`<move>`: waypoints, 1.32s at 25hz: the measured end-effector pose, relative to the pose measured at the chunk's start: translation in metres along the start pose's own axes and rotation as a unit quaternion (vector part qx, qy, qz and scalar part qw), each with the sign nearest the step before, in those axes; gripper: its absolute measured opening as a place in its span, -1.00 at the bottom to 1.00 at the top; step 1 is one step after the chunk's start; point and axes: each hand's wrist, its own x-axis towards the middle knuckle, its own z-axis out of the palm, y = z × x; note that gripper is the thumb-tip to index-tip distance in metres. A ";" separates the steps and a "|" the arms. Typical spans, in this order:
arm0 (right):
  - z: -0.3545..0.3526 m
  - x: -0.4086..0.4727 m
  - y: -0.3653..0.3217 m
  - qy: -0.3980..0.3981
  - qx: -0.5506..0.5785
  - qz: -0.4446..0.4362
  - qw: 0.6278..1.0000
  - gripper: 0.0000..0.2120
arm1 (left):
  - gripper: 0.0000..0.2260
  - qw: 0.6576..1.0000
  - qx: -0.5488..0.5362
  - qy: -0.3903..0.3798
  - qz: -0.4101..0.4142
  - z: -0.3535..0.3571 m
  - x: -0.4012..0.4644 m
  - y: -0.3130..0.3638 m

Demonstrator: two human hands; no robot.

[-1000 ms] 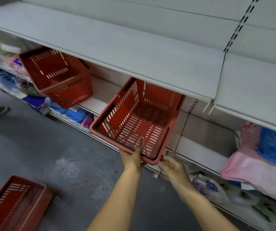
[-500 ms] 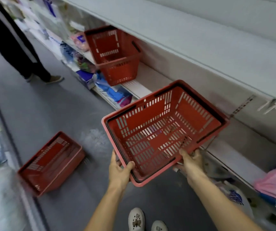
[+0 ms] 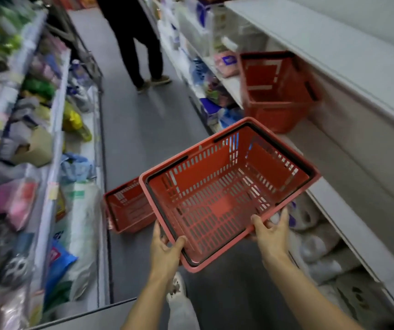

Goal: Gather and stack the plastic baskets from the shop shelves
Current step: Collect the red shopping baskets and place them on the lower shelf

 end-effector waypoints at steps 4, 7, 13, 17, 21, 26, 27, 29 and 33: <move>0.103 0.007 -0.014 -0.059 -0.053 0.005 0.997 -0.12 | -0.36 0.998 -0.028 0.050 -0.004 -0.066 0.059 0.020; 0.202 0.025 -0.010 -0.091 -0.098 0.008 0.991 -0.15 | -0.33 0.995 -0.045 0.080 -0.028 -0.125 0.130 0.028; 0.388 0.065 0.013 -0.101 -0.141 0.051 0.984 -0.12 | -0.40 0.992 -0.022 0.104 -0.073 -0.228 0.287 0.025; 0.471 0.103 0.048 -0.089 -0.161 0.087 0.979 -0.12 | -0.37 0.993 -0.003 0.083 -0.089 -0.265 0.373 0.006; 0.508 0.148 0.110 -0.086 -0.169 0.118 0.975 -0.05 | -0.40 0.992 0.018 0.069 -0.099 -0.281 0.431 -0.035; 0.530 0.180 0.197 -0.099 -0.177 0.121 0.972 -0.17 | -0.35 0.991 0.046 0.059 -0.108 -0.296 0.478 -0.102; 0.535 0.180 0.205 -0.105 -0.172 0.123 0.972 -0.18 | -0.36 0.991 0.053 0.061 -0.108 -0.297 0.483 -0.112; 0.543 0.182 0.217 -0.102 -0.157 0.127 0.974 -0.20 | -0.37 0.989 0.062 0.072 -0.111 -0.299 0.496 -0.131; 0.551 0.190 0.241 -0.076 -0.123 0.159 0.977 -0.32 | -0.35 0.985 0.100 0.063 -0.122 -0.304 0.526 -0.160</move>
